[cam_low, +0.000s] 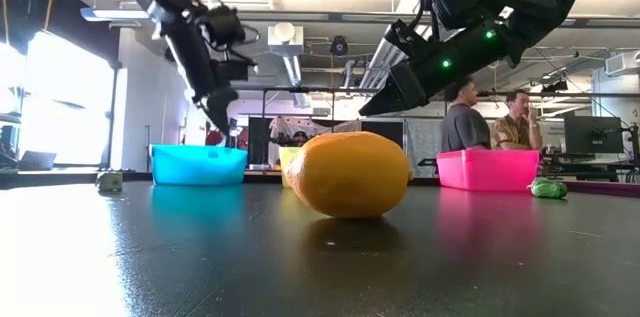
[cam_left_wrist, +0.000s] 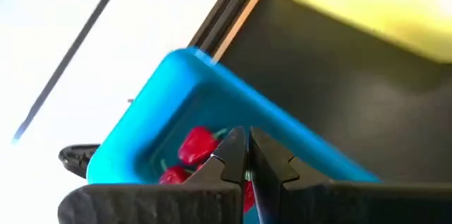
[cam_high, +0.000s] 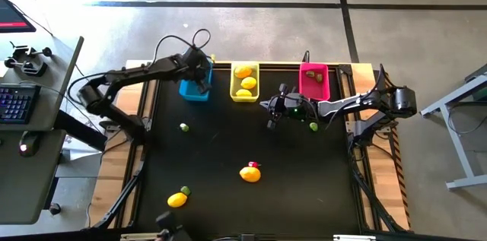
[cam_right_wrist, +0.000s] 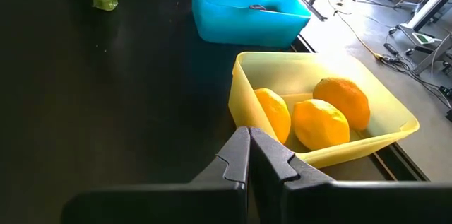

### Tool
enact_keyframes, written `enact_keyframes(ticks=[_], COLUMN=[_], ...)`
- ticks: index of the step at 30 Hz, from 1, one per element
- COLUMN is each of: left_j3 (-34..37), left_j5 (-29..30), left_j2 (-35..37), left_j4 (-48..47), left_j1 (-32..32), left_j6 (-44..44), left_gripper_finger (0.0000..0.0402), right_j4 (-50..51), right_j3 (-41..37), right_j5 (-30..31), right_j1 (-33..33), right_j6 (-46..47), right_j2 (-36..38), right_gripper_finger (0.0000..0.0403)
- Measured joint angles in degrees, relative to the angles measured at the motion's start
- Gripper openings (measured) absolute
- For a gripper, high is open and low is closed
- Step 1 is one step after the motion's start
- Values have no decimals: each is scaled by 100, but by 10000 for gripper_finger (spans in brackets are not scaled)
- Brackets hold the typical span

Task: Sort produce into baskets
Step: Put the red bell pepper into the blue bin, then put the green bell pepper into the pink bin

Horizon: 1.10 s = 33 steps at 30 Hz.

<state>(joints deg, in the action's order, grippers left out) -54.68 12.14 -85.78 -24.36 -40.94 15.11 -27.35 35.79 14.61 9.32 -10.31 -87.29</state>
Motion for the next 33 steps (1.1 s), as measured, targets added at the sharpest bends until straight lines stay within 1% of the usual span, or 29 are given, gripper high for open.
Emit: enact_keyframes(ticks=[6,12,17,22,25,27,30,33], left_j3=[2,4,4,5,4,4,48,126], left_j5=[-126,-152,-122,-100,-104,-255,-640,-680], left_j2=[-474,-585,-546,-454,-338,-215,72,401], left_j4=[107,201,339,396,385,346,326,278], left_j1=[-409,-416,-325,-231,-126,-4,314,770], left_j6=[90,151,156,258,308,421,501,501], left_gripper_finger=[0,4,34,80,106,118,122,111], right_j4=[9,13,33,78,81,83,102,103], right_j3=[0,0,0,0,0,0,0,0], right_j5=[0,0,0,0,0,0,0,0], right_j1=[0,0,0,0,0,0,0,0], right_j6=[0,0,0,0,0,0,0,0], right_j2=[0,0,0,0,-2,-2,-2,-2], right_gripper_finger=[0,0,0,0,0,0,0,0])
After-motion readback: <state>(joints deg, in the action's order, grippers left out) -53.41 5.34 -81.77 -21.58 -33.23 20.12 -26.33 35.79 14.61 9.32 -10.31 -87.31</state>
